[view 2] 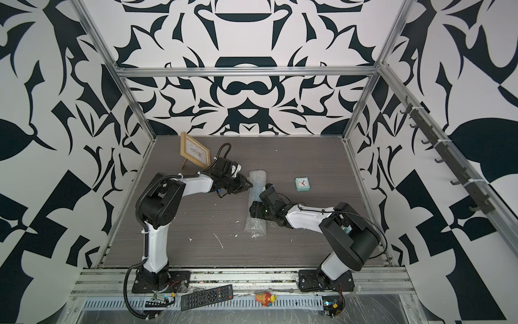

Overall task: Wrap wine bottles in bubble wrap
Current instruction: Wrap the wine bottle in bubble wrap.

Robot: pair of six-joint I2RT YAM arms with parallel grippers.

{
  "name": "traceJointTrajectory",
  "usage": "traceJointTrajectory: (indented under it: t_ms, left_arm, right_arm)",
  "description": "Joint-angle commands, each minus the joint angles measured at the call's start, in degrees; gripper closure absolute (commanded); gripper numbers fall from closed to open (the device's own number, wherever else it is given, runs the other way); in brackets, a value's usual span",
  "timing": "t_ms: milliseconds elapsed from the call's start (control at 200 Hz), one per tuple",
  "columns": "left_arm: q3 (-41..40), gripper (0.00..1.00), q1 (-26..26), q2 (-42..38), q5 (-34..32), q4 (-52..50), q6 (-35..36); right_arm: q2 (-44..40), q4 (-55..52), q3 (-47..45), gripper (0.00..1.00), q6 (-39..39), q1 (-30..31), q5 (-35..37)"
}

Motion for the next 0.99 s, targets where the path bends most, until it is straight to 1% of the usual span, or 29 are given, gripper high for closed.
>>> traceJointTrajectory:
  t_ms: [0, 170, 310, 530, 795, 910, 990]
  left_arm:
    - [5.5, 0.59, -0.6, 2.1, 0.7, -7.4, 5.9]
    - [6.9, 0.51, -0.7, 0.9, -0.2, -10.3, 9.4]
    - [6.2, 0.44, -0.5, -1.9, -0.1, -12.3, 12.9]
    - [3.8, 0.41, 1.5, -8.4, -0.8, -14.8, 15.9]
    - [-2.9, 0.40, 5.4, -19.1, -2.3, -16.8, 18.3]
    - [-8.1, 0.40, 8.7, -25.5, -3.4, -17.9, 18.8]
    - [-13.1, 0.41, 12.0, -30.5, -3.4, -18.2, 18.5]
  right_arm:
    - [-0.3, -9.3, 1.0, 0.19, -3.4, -1.0, 3.6]
    - [-5.7, -15.2, 2.8, 0.14, -4.2, -0.9, 6.4]
    - [-8.8, -21.5, 6.4, 0.12, -6.5, -0.9, 8.0]
    - [-12.0, -25.9, 10.1, 0.11, -9.7, -0.9, 7.0]
    - [-11.7, -29.3, 14.5, 0.12, -12.6, -1.0, 5.0]
    - [-11.3, -30.2, 17.0, 0.16, -14.3, -1.0, 4.7]
    - [-9.8, -30.3, 19.4, 0.20, -15.3, -1.0, 3.8]
